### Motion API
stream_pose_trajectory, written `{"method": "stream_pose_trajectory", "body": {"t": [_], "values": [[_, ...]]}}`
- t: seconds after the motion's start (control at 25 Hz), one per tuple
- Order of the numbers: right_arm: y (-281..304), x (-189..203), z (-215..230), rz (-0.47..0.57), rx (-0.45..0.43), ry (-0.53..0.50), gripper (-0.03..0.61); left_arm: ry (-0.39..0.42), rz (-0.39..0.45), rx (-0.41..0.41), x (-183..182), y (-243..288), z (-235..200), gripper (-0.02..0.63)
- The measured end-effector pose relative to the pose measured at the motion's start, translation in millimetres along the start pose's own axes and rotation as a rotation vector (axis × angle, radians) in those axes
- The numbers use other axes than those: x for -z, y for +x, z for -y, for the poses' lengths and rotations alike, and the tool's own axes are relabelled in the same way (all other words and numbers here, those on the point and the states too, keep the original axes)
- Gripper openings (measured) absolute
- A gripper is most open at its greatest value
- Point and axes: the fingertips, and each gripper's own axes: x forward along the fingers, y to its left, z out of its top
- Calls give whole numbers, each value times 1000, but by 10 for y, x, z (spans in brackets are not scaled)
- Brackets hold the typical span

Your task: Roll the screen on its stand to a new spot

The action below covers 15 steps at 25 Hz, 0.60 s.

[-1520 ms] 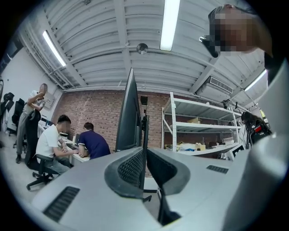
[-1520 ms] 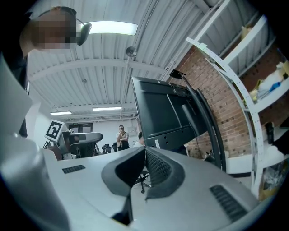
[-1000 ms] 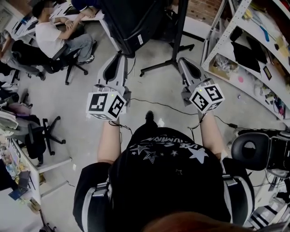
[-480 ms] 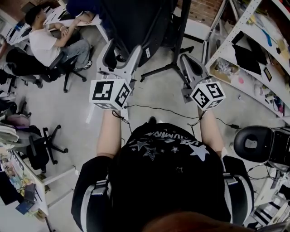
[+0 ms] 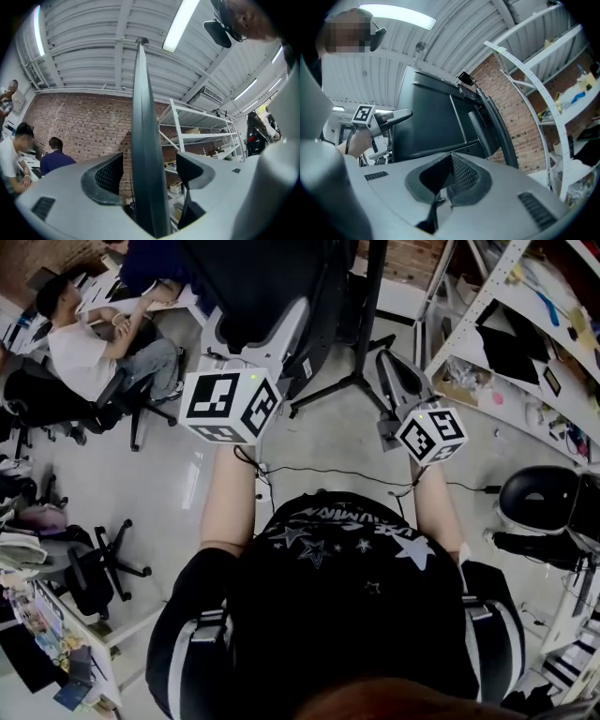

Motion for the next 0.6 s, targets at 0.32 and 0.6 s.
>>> {"method": "stream_pose_trajectory", "body": {"t": [0.32, 0.6], "values": [[72, -4, 102, 0, 30, -23, 8, 3, -32, -7, 18, 129, -44, 354], [179, -139, 26, 13, 2, -117, 8, -20, -32, -23, 73, 137, -63, 247]]}}
